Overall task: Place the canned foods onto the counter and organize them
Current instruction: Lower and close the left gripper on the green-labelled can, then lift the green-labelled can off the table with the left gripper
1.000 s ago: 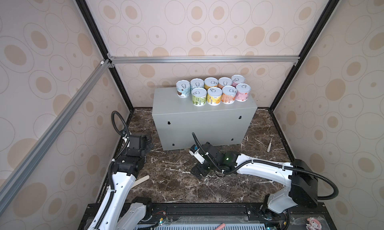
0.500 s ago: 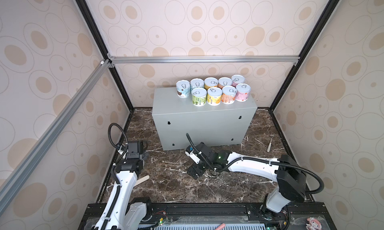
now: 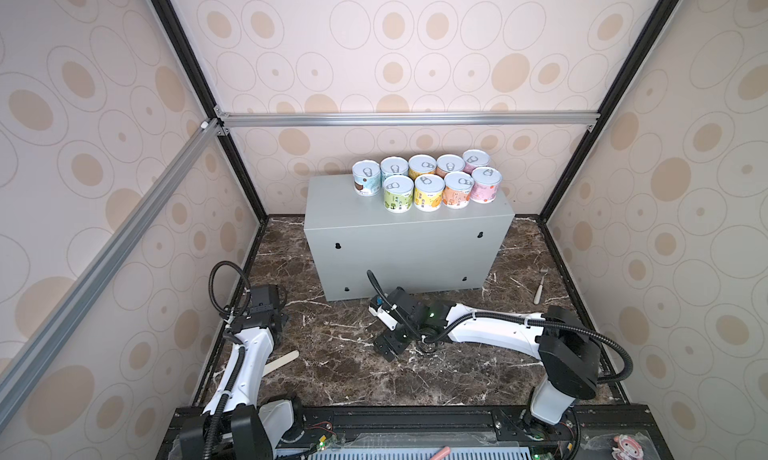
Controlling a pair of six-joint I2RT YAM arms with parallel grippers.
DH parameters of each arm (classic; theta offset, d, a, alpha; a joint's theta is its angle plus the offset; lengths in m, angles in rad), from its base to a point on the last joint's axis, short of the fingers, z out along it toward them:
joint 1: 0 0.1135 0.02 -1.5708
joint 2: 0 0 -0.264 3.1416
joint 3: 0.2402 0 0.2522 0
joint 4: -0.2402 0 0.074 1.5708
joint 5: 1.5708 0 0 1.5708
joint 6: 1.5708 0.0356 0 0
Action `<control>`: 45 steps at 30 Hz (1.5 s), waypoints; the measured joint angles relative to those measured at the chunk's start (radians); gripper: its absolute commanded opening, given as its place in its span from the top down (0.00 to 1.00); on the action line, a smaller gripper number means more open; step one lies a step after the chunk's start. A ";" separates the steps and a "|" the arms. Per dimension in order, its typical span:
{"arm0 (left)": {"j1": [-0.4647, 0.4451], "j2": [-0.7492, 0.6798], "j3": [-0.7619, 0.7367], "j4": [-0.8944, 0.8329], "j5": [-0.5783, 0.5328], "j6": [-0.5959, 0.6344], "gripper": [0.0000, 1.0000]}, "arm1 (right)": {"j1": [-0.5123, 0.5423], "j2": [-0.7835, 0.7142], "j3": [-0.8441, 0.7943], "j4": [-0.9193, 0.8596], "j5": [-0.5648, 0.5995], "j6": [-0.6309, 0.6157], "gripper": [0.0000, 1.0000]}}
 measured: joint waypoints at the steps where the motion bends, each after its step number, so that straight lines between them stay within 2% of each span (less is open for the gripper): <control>1: 0.008 0.002 -0.003 0.005 0.005 -0.003 0.01 | 0.000 0.002 0.003 -0.001 0.000 0.000 0.01; 15: 0.103 0.076 -0.012 0.075 0.054 -0.045 0.01 | 0.000 0.040 0.032 -0.007 0.000 -0.002 0.01; 31: 0.117 0.222 -0.017 0.159 0.039 -0.165 0.04 | 0.000 0.085 0.050 -0.007 -0.003 -0.013 0.01; 36: 0.135 0.267 -0.016 0.181 0.041 -0.174 0.10 | -0.006 0.089 0.050 -0.006 -0.007 -0.019 0.01; 45: 0.168 0.273 -0.016 0.188 0.037 -0.175 0.12 | -0.021 0.089 0.050 0.002 -0.019 -0.019 0.00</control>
